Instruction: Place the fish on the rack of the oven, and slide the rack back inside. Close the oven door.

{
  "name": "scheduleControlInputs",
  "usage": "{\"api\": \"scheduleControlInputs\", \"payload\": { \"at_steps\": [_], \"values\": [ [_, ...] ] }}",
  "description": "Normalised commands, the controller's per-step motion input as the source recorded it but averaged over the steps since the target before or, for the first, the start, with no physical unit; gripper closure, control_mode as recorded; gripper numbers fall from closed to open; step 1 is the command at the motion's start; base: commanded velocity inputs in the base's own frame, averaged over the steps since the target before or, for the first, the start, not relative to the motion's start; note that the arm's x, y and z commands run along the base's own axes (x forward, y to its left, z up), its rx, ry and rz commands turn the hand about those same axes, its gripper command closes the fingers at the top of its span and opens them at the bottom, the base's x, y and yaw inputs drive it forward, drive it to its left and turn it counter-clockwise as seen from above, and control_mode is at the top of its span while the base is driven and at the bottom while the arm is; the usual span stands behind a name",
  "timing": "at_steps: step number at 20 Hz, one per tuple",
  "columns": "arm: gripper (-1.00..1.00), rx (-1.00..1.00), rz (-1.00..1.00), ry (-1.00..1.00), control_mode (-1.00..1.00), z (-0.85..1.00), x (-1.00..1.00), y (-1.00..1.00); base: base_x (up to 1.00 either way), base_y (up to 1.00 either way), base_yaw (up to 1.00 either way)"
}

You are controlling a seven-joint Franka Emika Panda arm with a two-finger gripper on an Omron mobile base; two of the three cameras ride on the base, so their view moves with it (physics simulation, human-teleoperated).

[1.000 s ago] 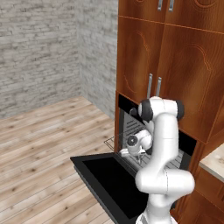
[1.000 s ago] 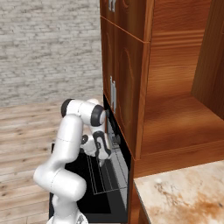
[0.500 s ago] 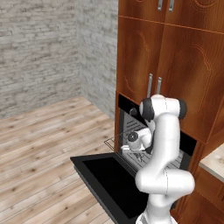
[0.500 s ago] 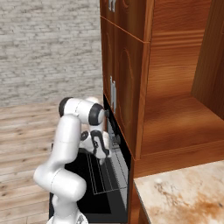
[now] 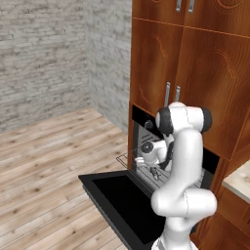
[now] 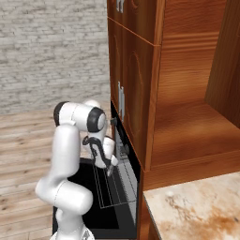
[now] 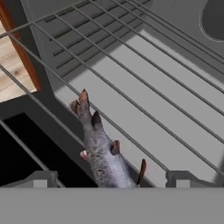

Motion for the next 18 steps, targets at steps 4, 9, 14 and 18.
{"api": "scheduleControlInputs", "payload": {
  "at_steps": [4,9,14,18],
  "values": [
    [-1.0,0.0,0.0,0.0,-1.0,0.33,-0.44,0.45,0.0,0.0,0.0],
    [-1.0,-0.01,0.0,0.0,-1.0,0.34,-0.52,0.46,0.0,0.0,0.0],
    [-1.0,-0.01,0.0,0.0,-1.0,0.4,-0.45,0.31,0.0,0.0,0.0],
    [-1.0,-0.04,0.04,0.0,-1.0,0.32,-0.36,0.27,0.0,0.0,0.0]
  ]
}}
